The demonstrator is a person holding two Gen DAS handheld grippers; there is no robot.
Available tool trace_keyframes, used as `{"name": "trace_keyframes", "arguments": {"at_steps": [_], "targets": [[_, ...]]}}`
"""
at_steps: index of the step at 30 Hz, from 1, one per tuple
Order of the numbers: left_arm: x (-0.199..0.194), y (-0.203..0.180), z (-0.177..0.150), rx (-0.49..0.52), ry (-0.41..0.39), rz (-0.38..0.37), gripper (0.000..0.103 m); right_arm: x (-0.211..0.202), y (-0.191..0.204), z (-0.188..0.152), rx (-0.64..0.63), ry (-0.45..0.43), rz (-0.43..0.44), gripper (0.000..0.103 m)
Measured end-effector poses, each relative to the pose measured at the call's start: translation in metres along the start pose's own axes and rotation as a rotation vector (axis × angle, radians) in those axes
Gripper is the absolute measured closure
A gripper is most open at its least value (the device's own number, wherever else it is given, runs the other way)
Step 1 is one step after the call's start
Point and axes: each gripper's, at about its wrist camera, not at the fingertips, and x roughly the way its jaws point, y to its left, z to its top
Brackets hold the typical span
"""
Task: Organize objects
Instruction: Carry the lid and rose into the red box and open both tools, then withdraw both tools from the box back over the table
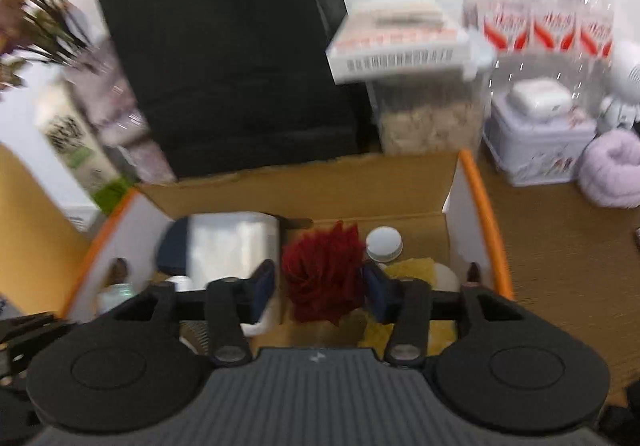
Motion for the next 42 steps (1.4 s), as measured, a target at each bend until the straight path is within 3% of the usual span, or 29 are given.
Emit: {"name": "trace_keyframes", "arguments": {"at_steps": [1,3,8,13,15,17,21,25,27,31,37,42], "targets": [[0.001,0.004,-0.001,-0.007,0.002,-0.005,0.049,0.005,0.001,-0.002,-0.005,-0.004,-0.002,0.033],[-0.001,0.009,-0.003,-0.007,-0.005,-0.007,0.043,0.003,0.003,-0.005,-0.015,-0.032,0.006,0.022],[-0.025,0.012,0.002,0.002,-0.052,0.012,0.037,-0.024,0.007,0.001,-0.054,-0.09,-0.024,0.021],[-0.069,0.003,-0.006,0.005,-0.092,0.069,0.03,-0.081,0.016,-0.015,-0.106,-0.144,-0.029,0.017],[-0.094,-0.003,-0.022,0.031,-0.099,0.075,0.024,-0.111,0.022,-0.033,-0.152,-0.179,-0.039,0.01],[-0.123,-0.01,-0.045,0.051,-0.116,0.061,0.024,-0.14,0.027,-0.057,-0.193,-0.207,-0.037,0.007],[-0.184,-0.023,-0.097,0.056,-0.174,0.002,0.019,-0.202,0.04,-0.13,-0.257,-0.236,0.005,0.0],[-0.247,-0.039,-0.166,0.101,-0.261,-0.017,0.01,-0.257,0.049,-0.212,-0.252,-0.281,0.033,0.0],[-0.272,-0.043,-0.199,0.105,-0.279,0.0,0.009,-0.276,0.051,-0.247,-0.237,-0.264,0.025,0.0],[-0.305,-0.05,-0.25,0.143,-0.284,0.065,0.009,-0.318,0.051,-0.302,-0.205,-0.146,0.066,0.0],[-0.314,-0.044,-0.285,0.12,-0.234,0.093,0.007,-0.37,0.052,-0.326,-0.278,-0.196,-0.007,0.0],[-0.303,-0.04,-0.279,0.054,-0.24,0.106,0.008,-0.341,0.048,-0.322,-0.24,-0.189,-0.057,0.0]]}}
